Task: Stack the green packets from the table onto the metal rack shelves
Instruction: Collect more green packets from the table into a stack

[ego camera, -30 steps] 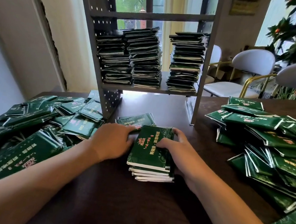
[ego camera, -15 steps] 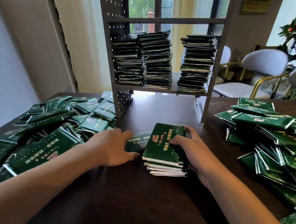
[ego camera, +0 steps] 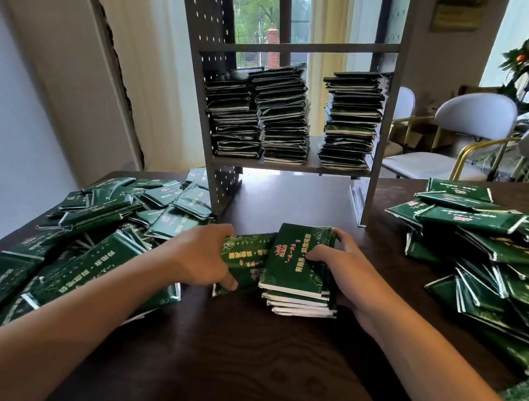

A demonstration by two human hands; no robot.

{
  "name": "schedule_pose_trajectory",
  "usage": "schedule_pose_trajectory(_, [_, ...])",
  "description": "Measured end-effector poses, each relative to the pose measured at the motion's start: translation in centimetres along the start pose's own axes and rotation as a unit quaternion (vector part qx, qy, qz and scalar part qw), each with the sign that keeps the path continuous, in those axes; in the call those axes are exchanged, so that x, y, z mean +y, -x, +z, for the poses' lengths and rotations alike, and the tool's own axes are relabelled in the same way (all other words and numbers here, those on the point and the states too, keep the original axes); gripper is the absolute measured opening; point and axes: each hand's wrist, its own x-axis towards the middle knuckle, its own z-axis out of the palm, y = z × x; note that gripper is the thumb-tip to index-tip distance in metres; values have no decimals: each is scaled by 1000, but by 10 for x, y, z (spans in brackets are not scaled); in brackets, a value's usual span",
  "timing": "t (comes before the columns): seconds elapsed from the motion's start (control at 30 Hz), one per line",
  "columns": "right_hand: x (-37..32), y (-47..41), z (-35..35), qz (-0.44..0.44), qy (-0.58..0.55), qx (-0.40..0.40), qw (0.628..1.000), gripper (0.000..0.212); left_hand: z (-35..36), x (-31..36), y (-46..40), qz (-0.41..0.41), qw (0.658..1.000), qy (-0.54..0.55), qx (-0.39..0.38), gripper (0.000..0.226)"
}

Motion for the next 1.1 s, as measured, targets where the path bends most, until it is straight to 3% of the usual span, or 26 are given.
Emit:
schedule_pose_trajectory(0.1, [4, -4, -1, -4, -4, 8, 1000, 103, -9, 3, 5, 33, 991, 128, 32, 39])
schedule_pose_trajectory(0.27, [5, -4, 2, -8, -5, 6, 1000, 102, -28, 21, 15, 82, 964, 236, 95, 53])
schedule_pose_trajectory(0.47, [2, 2, 0, -31, -15, -13, 999, 70, -38, 44, 27, 115, 917, 352, 146, 14])
schedule_pose_trajectory(0.6, [4, 3, 0, -55, -16, -23, 998, 65, -36, 43, 17, 74, 871, 474, 107, 18])
schedule_pose_trajectory(0.77, [6, 0, 3, -58, -54, -50, 996, 62, 1, 36, -4, 44, 880, 472, 32, 18])
schedule_pose_trajectory(0.87, [8, -3, 3, -56, -57, -60, 995, 52, 18, 36, -9, 33, 862, 506, -14, 19])
schedule_pose_trajectory(1.03, [11, -7, 8, -53, -100, -55, 992, 44, 33, 42, -8, 35, 855, 518, 23, 10])
schedule_pose_trajectory(1.1, [8, -5, 10, -56, -126, -61, 989, 52, 35, 44, -7, 33, 863, 501, 55, 13])
